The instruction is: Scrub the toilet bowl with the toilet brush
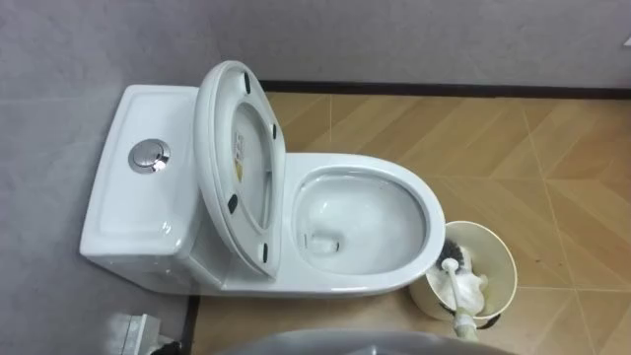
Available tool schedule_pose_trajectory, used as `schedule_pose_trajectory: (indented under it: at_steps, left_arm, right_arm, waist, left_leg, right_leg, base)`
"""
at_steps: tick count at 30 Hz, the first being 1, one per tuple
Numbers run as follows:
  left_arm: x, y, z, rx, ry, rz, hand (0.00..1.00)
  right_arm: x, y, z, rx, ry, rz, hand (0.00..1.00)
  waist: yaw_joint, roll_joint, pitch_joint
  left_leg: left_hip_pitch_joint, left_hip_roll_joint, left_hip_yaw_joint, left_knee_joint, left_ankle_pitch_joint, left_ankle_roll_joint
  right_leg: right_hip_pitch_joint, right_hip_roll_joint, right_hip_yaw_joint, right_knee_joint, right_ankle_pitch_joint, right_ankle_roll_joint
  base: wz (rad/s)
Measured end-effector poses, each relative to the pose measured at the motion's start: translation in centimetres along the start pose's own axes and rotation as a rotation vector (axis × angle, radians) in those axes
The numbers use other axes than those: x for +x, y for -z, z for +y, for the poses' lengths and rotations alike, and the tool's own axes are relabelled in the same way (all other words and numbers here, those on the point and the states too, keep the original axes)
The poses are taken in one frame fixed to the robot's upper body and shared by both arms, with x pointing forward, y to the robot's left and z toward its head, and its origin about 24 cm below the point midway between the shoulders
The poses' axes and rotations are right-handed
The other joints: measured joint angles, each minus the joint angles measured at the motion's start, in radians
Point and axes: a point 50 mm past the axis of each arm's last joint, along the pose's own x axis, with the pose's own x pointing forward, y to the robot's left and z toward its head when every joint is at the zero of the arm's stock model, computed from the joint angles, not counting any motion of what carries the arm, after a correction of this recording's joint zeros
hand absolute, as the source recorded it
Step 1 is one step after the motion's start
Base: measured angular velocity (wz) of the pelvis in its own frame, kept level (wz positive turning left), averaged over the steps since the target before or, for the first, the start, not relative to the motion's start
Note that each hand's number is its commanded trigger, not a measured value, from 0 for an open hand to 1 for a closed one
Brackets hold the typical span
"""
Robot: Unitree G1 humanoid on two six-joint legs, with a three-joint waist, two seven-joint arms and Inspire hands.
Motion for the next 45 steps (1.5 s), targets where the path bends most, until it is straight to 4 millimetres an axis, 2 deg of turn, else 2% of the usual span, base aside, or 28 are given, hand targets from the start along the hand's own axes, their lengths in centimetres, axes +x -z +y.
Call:
schedule_pose_trajectory:
  at_steps: [8,17,23,25,30,35,37,41,45]
  left_arm:
    - [0.0,0.5,-0.2,-0.002,0.006,0.015,0.00]
    - [0.0,0.8,-0.4,-0.005,0.011,0.025,0.00]
    - [-0.1,1.1,-0.1,-0.032,-0.004,0.039,0.00]
    - [-0.1,1.8,-0.1,-0.063,-0.010,0.055,0.00]
    - [-0.2,2.3,0.7,-0.120,-0.035,0.061,0.00]
    - [-0.3,2.4,1.5,-0.173,-0.065,0.051,0.00]
    - [-0.3,2.5,1.9,-0.169,-0.079,0.039,0.00]
    - [-0.3,2.2,2.8,-0.160,-0.103,0.020,0.00]
    - [-0.4,1.1,3.8,-0.123,-0.131,-0.034,0.00]
  right_arm:
    - [0.0,0.0,-0.1,0.013,0.021,0.003,0.00]
    - [0.1,1.2,0.1,0.202,0.029,0.024,0.00]
    - [0.2,2.6,0.1,0.529,0.051,0.065,0.00]
    - [0.1,2.8,-0.1,0.655,0.075,0.071,0.00]
    - [0.0,2.8,-1.1,0.925,0.122,0.062,0.00]
    - [-0.2,1.9,-2.5,1.110,0.189,0.011,0.00]
    - [-0.5,0.9,-3.9,1.160,0.239,-0.047,0.00]
    - [-1.4,-0.8,-6.2,1.169,0.328,-0.126,0.00]
    - [-2.5,-3.7,-8.1,1.150,0.409,-0.229,0.00]
  waist:
    - [0.004,-0.004,-0.0013]
    - [-0.015,-0.001,-0.0002]
    - [-0.033,-0.003,-0.0007]
    - [-0.047,-0.002,-0.0006]
    - [-0.056,-0.006,-0.0007]
    - [-0.057,-0.015,-0.0052]
    - [-0.055,-0.017,-0.0057]
    - [-0.050,-0.020,-0.0055]
    - [-0.051,-0.027,-0.0045]
  left_leg:
    - [0.000,0.000,0.001,0.000,0.000,0.000]
    - [0.015,0.001,0.000,0.000,0.000,0.000]
    - [0.016,0.001,0.006,0.000,0.000,0.000]
    - [0.017,0.001,0.012,0.000,0.000,0.000]
    - [0.012,0.001,0.014,-0.002,0.000,0.000]
    - [-0.019,0.002,0.014,-0.001,0.000,0.000]
    - [-0.032,0.002,0.018,-0.001,0.000,0.000]
    - [-0.052,0.001,0.020,0.002,0.000,0.000]
    - [-0.119,0.003,0.017,0.041,0.000,0.000]
  right_leg:
    - [0.002,-0.001,-0.009,0.000,0.000,0.000]
    - [0.019,-0.001,-0.013,0.000,0.000,0.000]
    - [0.019,-0.001,-0.013,0.001,0.000,0.000]
    - [0.017,-0.001,-0.010,0.002,0.000,0.000]
    - [0.014,-0.002,-0.013,0.001,0.000,0.001]
    - [-0.025,0.000,-0.013,0.016,0.001,0.001]
    - [-0.039,-0.001,-0.013,0.016,0.002,0.002]
    - [-0.057,-0.002,-0.013,0.017,0.005,0.004]
    - [-0.098,-0.003,-0.023,0.016,0.016,0.003]
  base:
    - [0.02]
    - [0.01]
    - [0.00]
    - [-0.05]
    - [0.00]
    - [0.00]
    - [0.00]
    - [0.00]
    - [0.08]
